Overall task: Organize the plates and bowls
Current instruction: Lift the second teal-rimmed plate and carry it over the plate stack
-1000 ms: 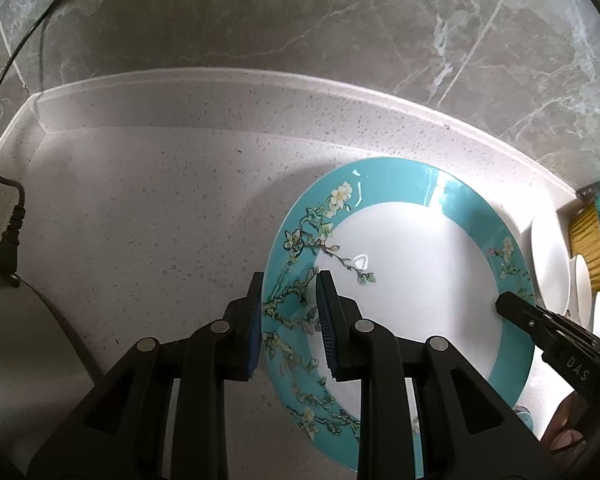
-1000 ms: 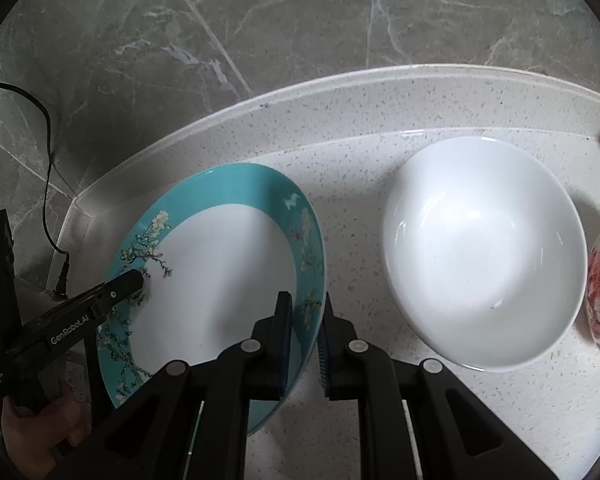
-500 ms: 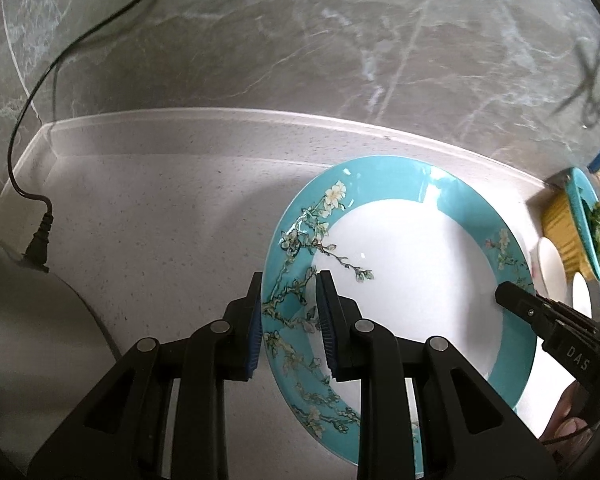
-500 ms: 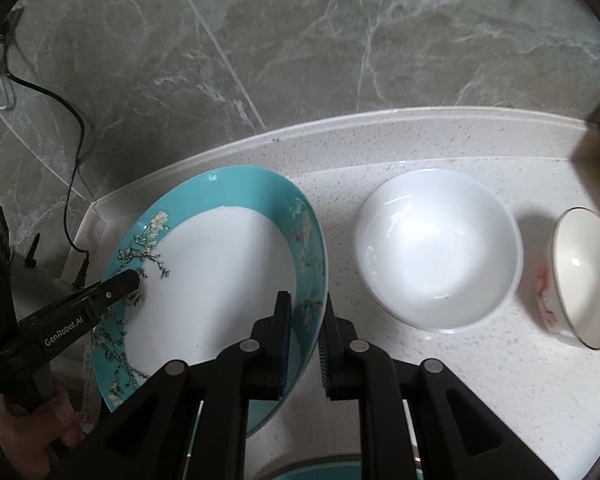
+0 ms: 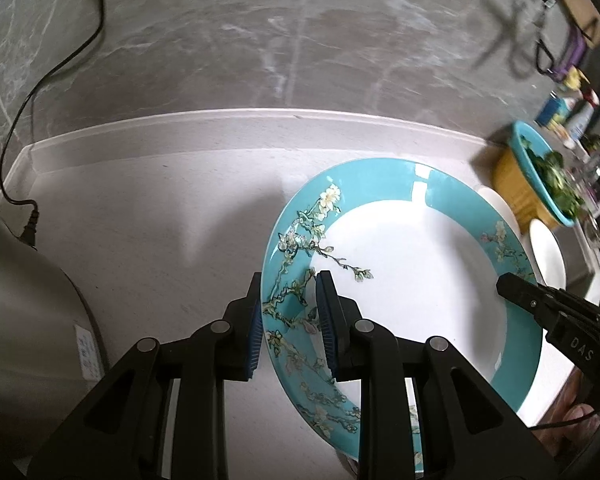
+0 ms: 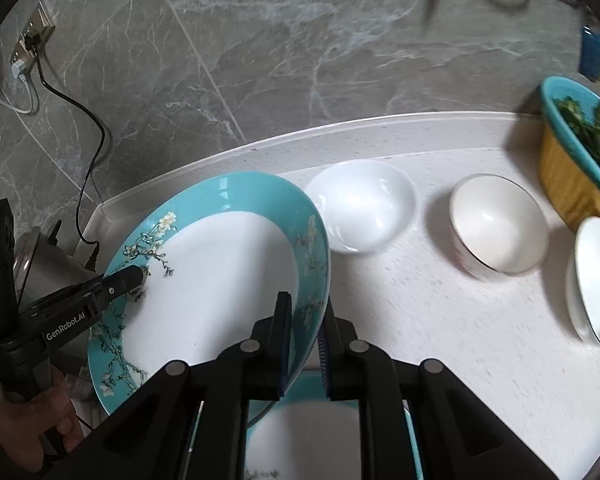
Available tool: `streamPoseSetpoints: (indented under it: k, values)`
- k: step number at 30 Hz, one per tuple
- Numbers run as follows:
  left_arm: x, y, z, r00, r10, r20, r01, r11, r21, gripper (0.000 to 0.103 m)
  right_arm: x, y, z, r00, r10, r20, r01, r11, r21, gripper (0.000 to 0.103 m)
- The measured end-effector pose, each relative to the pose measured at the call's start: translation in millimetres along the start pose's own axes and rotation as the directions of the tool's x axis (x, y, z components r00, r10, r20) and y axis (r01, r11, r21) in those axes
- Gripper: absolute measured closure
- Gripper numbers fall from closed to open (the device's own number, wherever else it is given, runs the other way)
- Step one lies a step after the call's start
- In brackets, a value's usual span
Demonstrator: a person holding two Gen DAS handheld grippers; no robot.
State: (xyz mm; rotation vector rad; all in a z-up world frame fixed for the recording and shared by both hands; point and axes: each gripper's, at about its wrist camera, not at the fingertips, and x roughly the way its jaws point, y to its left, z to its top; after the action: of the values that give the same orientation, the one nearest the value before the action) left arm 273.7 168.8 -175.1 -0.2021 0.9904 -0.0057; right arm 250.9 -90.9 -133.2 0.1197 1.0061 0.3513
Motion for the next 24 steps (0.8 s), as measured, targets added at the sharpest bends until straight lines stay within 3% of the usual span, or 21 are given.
streamPoseSetpoints:
  k: [12, 24]
  values:
    - [2, -56, -75, 0.991, -0.083, -0.108, 0.095, 0.990, 0.109, 0.081, -43, -32, -52, 0.997, -0.071, 0.014, 0.070, 0.996, 0.058, 0.089]
    - [36, -71, -115, 0.986, -0.070, -0.154, 0.099, 0.978, 0.185, 0.081, -32, -44, -102, 0.991, -0.124, -0.041, 0.127, 0.988, 0.093, 0.089]
